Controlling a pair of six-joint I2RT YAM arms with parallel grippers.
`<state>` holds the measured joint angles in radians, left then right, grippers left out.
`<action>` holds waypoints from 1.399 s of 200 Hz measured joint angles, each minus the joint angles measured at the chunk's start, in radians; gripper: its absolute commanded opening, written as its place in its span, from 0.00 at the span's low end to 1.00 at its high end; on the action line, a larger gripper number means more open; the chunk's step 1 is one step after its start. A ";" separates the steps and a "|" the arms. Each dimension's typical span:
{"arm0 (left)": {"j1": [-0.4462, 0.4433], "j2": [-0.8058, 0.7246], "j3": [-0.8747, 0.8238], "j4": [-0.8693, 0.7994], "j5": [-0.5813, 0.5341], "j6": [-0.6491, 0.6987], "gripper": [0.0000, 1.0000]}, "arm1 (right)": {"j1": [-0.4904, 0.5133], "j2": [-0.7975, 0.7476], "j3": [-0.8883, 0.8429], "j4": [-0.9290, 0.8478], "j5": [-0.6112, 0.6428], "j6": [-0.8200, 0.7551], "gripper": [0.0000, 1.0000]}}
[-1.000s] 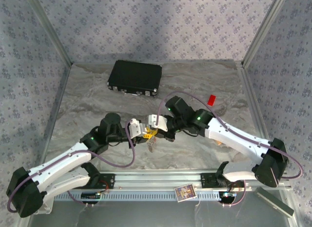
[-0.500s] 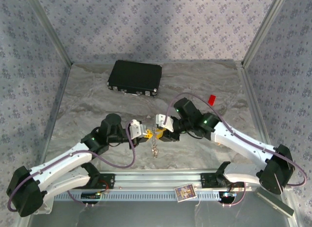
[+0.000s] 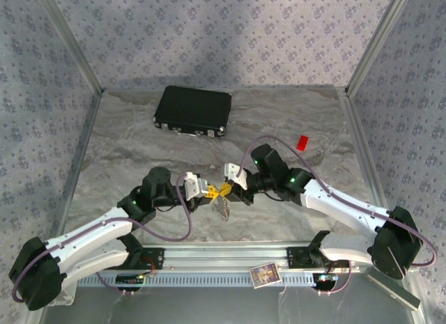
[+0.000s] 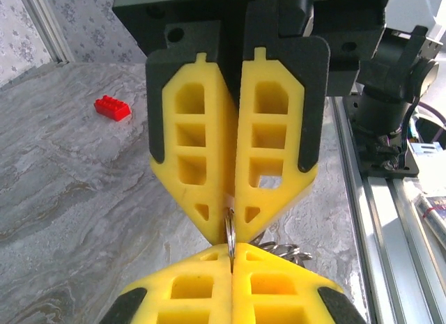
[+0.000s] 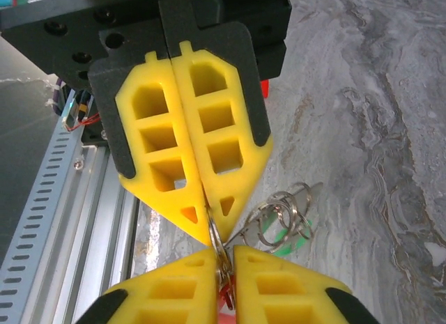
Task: Put the keys on the keyring
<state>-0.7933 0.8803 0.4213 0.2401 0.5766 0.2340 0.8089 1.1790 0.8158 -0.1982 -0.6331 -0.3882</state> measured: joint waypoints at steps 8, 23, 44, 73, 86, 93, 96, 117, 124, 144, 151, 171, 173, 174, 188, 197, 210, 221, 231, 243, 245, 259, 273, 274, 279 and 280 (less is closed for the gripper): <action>0.000 -0.002 0.000 0.001 0.001 0.000 0.00 | -0.002 0.000 0.000 0.001 -0.004 0.000 0.12; 0.000 -0.002 0.000 0.003 0.003 -0.001 0.00 | -0.003 0.000 0.000 0.002 -0.012 -0.001 0.04; 0.000 -0.003 0.000 0.002 0.002 -0.001 0.06 | -0.006 0.000 0.000 -0.004 -0.020 -0.002 0.00; 0.000 -0.010 0.003 -0.010 -0.004 0.003 0.18 | -0.003 0.006 0.032 -0.054 -0.016 -0.021 0.00; -0.001 -0.015 0.018 -0.041 -0.011 0.008 0.18 | 0.003 0.013 0.063 -0.098 -0.004 -0.042 0.00; -0.002 -0.016 0.032 -0.062 -0.016 0.013 0.18 | 0.006 0.019 0.085 -0.128 0.005 -0.055 0.00; -0.002 -0.016 0.038 -0.071 -0.018 0.016 0.18 | 0.008 0.022 0.095 -0.140 0.010 -0.060 0.00; -0.002 -0.015 0.079 -0.131 -0.028 0.035 0.17 | 0.024 0.047 0.163 -0.224 0.044 -0.103 0.00; -0.002 -0.014 0.089 -0.149 -0.032 0.043 0.17 | 0.029 0.056 0.185 -0.252 0.058 -0.119 0.00; -0.002 -0.011 0.105 -0.186 -0.040 0.057 0.14 | 0.049 0.085 0.240 -0.325 0.103 -0.159 0.00; -0.002 -0.008 0.108 -0.195 -0.041 0.062 0.12 | 0.056 0.097 0.256 -0.352 0.116 -0.172 0.00; -0.006 -0.001 0.111 -0.217 -0.042 0.072 0.04 | 0.071 0.120 0.291 -0.404 0.148 -0.202 0.00; -0.006 0.000 0.111 -0.218 -0.042 0.071 0.03 | 0.071 0.122 0.294 -0.408 0.150 -0.206 0.00; -0.006 0.000 0.112 -0.219 -0.042 0.076 0.03 | 0.072 0.123 0.295 -0.410 0.151 -0.206 0.00; -0.008 0.004 0.115 -0.225 -0.042 0.086 0.00 | 0.072 0.128 0.304 -0.429 0.156 -0.217 0.01; -0.008 0.005 0.116 -0.227 -0.040 0.087 0.00 | 0.071 0.128 0.305 -0.431 0.155 -0.222 0.12; -0.008 0.004 0.116 -0.226 -0.039 0.087 0.00 | 0.063 0.126 0.301 -0.423 0.146 -0.222 0.19; -0.008 0.004 0.116 -0.227 -0.040 0.087 0.00 | 0.047 0.111 0.281 -0.397 0.129 -0.207 0.21; -0.008 0.004 0.113 -0.222 -0.041 0.086 0.00 | 0.030 0.087 0.253 -0.370 0.112 -0.193 0.24; -0.008 0.002 0.105 -0.201 -0.039 0.079 0.00 | 0.011 0.058 0.212 -0.336 0.093 -0.173 0.27; -0.008 0.001 0.103 -0.198 -0.039 0.079 0.00 | 0.009 0.053 0.206 -0.332 0.092 -0.165 0.27; -0.008 -0.008 0.077 -0.159 -0.039 0.062 0.00 | 0.002 0.032 0.166 -0.289 0.077 -0.138 0.29; -0.008 -0.013 0.051 -0.127 -0.035 0.050 0.00 | 0.002 0.023 0.132 -0.245 0.063 -0.111 0.30; -0.008 -0.013 0.050 -0.126 -0.035 0.049 0.00 | 0.002 0.023 0.131 -0.243 0.062 -0.109 0.30; -0.008 -0.014 0.042 -0.117 -0.034 0.043 0.00 | 0.002 0.021 0.119 -0.225 0.058 -0.100 0.30; -0.008 -0.014 0.041 -0.116 -0.034 0.043 0.00 | 0.002 0.021 0.117 -0.223 0.058 -0.099 0.30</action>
<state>-0.8017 0.8658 0.4622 0.1242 0.5423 0.2771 0.8112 1.2003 0.9329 -0.4213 -0.5751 -0.4873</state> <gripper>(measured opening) 0.046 0.297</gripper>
